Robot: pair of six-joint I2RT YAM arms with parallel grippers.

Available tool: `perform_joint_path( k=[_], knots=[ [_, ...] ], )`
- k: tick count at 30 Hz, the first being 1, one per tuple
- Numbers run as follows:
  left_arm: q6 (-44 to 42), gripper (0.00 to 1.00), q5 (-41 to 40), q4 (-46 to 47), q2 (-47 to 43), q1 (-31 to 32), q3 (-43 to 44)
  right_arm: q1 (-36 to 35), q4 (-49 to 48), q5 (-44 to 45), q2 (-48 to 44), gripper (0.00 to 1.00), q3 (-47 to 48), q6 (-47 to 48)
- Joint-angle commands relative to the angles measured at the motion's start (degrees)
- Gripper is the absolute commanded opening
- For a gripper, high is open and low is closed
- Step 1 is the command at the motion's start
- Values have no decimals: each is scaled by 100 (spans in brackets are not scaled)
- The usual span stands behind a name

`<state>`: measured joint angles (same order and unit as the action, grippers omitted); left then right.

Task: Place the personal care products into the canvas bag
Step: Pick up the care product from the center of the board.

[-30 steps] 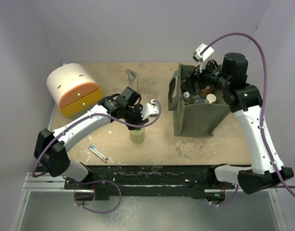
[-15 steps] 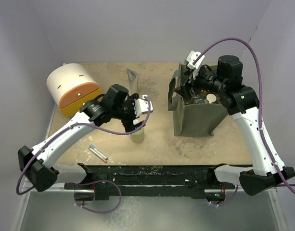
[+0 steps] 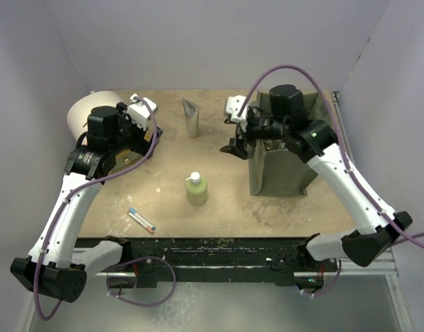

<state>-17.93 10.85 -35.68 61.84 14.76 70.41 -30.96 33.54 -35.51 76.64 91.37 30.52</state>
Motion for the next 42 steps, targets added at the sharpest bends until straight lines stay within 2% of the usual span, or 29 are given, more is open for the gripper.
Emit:
perform_joint_path(
  k=[1, 8, 16, 22, 34, 42],
  knots=[
    [530, 99, -603, 412, -195, -258, 287, -656, -179, 130, 272, 83, -156, 517],
    [499, 99, -804, 270, -264, -264, 496, -1210, -471, 312, 920, 83, -694, 829],
    [496, 99, -710, 335, -419, -376, 317, -1475, -745, 212, 1737, 82, -929, 924],
    [497, 99, -655, 326, -448, -413, 303, -1587, -726, 105, 2099, 77, -941, 1020],
    [482, 99, -508, 328, -504, -444, 237, -1632, -717, 53, 2292, 57, -986, 1087],
    [445, 99, -448, 347, -535, -448, 149, -1632, -675, 45, 2347, 55, -960, 1093]
  ],
)
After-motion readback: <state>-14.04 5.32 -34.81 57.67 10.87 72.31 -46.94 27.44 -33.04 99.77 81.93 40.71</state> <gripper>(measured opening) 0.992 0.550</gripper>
